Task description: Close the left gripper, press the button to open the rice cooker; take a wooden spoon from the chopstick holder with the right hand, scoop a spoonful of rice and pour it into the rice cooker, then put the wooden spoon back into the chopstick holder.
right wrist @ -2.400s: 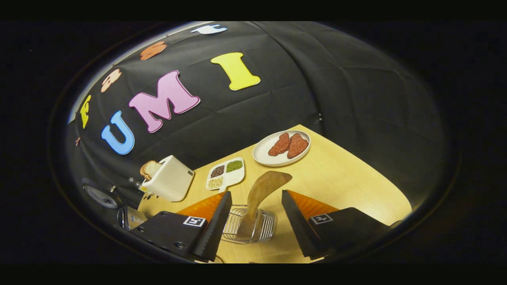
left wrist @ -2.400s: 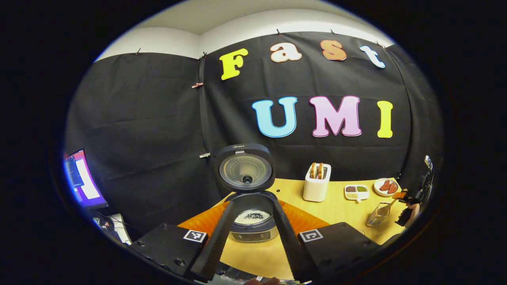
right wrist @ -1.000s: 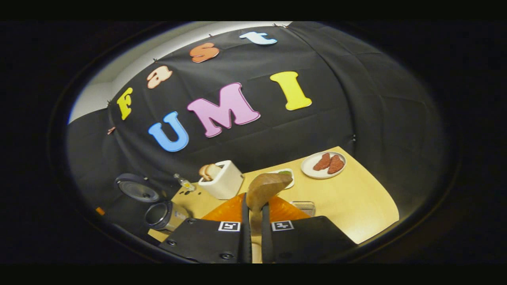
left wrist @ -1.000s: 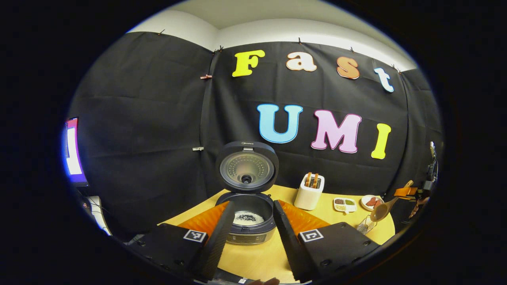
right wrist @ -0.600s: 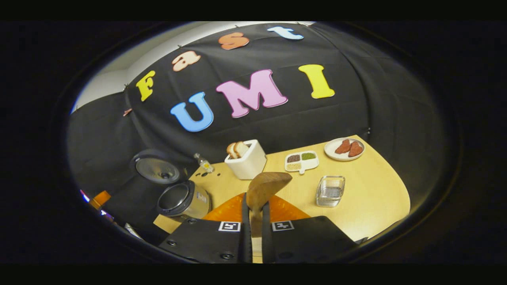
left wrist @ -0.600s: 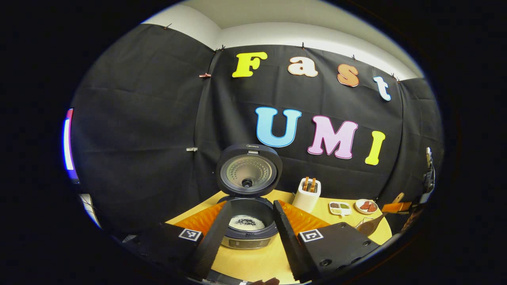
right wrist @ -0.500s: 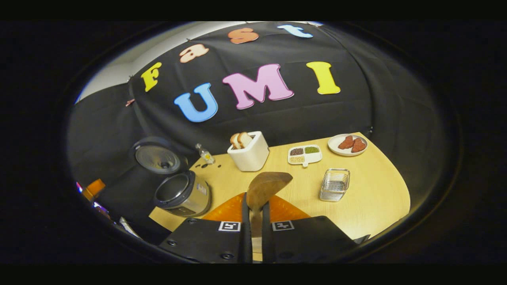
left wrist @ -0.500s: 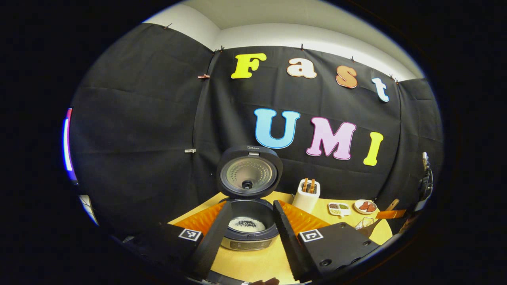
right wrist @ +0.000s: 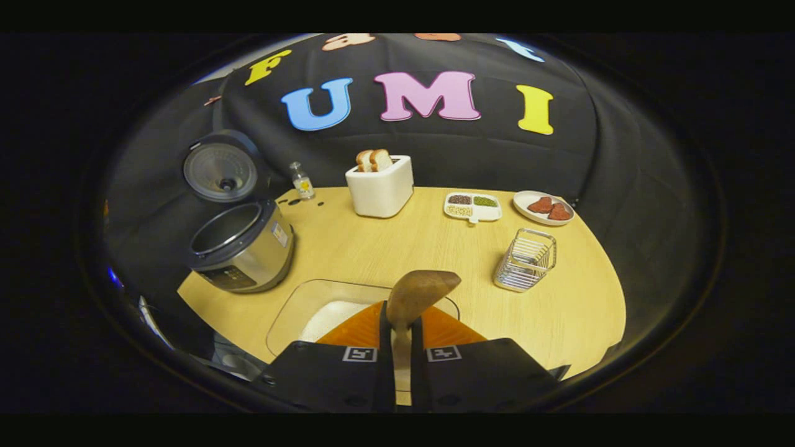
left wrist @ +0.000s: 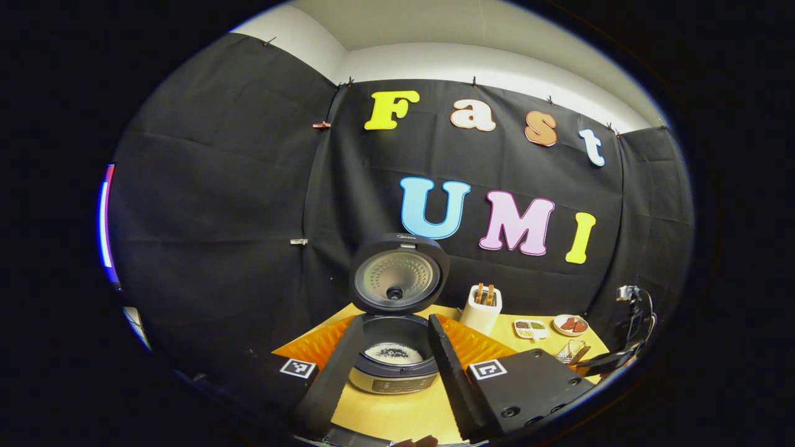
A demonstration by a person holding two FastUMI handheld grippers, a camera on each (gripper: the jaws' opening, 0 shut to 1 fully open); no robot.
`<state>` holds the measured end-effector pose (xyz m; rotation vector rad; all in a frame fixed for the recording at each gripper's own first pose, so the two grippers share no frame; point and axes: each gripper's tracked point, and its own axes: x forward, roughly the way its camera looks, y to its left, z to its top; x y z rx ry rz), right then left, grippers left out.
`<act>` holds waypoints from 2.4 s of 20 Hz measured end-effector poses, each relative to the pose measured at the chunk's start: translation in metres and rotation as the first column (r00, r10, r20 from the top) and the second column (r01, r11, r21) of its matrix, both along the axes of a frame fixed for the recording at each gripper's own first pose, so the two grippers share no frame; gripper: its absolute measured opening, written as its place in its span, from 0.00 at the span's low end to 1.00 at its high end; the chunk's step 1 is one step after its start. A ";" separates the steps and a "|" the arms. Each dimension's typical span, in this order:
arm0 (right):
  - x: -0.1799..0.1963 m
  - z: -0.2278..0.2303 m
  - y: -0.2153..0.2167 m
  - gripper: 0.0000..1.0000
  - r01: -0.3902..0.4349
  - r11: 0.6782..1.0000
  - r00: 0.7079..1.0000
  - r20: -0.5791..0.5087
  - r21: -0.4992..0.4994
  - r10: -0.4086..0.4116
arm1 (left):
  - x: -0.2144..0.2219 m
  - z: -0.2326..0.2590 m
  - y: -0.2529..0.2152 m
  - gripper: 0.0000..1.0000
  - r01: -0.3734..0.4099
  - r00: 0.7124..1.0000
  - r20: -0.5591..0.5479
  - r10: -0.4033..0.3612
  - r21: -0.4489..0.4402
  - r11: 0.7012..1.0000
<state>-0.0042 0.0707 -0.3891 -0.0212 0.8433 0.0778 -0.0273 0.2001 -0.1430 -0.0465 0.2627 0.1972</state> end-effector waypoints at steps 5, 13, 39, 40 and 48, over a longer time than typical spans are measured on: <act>-0.001 -0.012 0.025 0.10 -0.053 0.998 0.998 -0.025 -0.018 0.052 | -0.001 0.001 0.006 0.75 -0.014 1.000 0.004 0.014 0.003 1.000; -0.006 -0.019 0.053 0.10 0.042 0.985 0.995 -0.097 0.169 -0.026 | -0.002 -0.002 0.013 0.75 -0.047 0.999 0.002 0.047 -0.007 0.999; 0.084 0.147 0.130 0.14 0.119 0.656 0.988 -0.023 0.745 -0.153 | -0.011 0.010 0.031 0.75 -0.106 0.994 0.008 0.106 0.047 0.993; 0.090 0.149 0.143 0.14 0.105 0.652 0.990 -0.017 0.751 -0.139 | -0.015 0.013 0.035 0.75 -0.115 0.993 0.013 0.115 0.048 0.992; 0.126 0.132 0.251 0.19 -0.007 0.699 1.000 0.020 0.715 -0.010 | -0.038 0.016 0.059 0.75 -0.174 0.985 0.025 0.173 0.040 0.984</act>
